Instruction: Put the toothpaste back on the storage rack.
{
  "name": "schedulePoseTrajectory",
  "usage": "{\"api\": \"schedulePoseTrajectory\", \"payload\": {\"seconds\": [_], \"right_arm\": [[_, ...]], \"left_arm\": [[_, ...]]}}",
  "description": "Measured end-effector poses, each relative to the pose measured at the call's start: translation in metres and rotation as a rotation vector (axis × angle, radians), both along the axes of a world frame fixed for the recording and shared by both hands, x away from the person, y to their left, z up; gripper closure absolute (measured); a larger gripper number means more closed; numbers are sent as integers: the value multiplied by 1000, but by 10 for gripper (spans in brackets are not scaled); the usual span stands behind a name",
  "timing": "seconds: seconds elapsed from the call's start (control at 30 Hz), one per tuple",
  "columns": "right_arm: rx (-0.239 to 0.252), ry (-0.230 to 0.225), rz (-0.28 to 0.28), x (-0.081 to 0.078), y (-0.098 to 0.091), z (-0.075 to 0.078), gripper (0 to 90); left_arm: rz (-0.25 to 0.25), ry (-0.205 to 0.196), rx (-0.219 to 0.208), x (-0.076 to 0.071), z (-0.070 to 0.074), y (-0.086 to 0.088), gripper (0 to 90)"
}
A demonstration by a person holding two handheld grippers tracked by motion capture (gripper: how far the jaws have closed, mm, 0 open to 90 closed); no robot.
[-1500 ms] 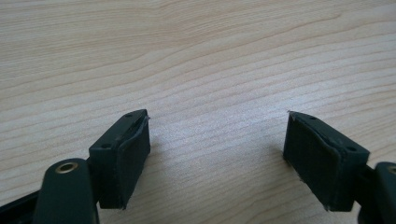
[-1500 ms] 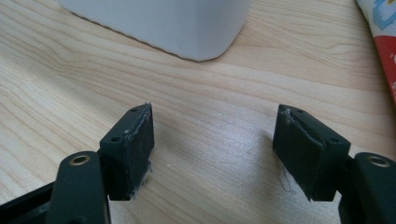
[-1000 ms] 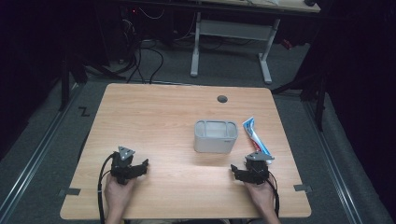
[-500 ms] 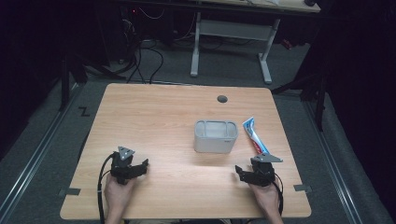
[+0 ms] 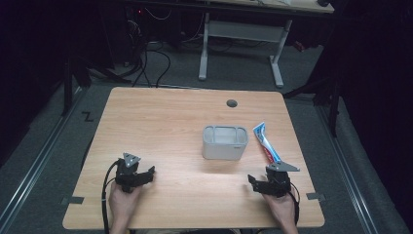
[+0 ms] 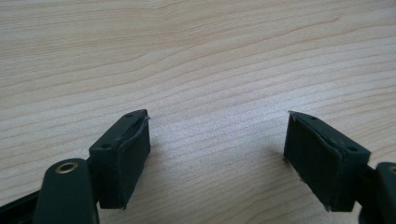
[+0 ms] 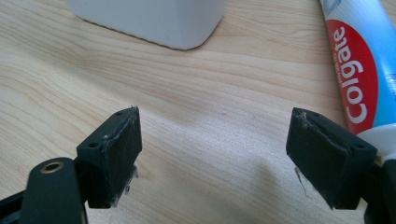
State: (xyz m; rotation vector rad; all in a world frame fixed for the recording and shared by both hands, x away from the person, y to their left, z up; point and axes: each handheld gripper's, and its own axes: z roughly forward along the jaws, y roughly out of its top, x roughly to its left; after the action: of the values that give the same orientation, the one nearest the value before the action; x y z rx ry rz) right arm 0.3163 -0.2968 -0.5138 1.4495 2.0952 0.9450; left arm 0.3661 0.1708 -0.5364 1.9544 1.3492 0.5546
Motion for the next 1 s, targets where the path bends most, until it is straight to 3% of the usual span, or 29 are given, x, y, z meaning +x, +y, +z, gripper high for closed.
{"api": "schedulePoseTrajectory", "payload": {"seconds": [0.63,1.0], "right_arm": [[29,-16,-48,-10,-22,4,306],[19,-41,-64,-12,-30,10,358]], "left_arm": [[1,-1,5,0,0,-1,233],[2,-2,9,0,0,-1,235]]}}
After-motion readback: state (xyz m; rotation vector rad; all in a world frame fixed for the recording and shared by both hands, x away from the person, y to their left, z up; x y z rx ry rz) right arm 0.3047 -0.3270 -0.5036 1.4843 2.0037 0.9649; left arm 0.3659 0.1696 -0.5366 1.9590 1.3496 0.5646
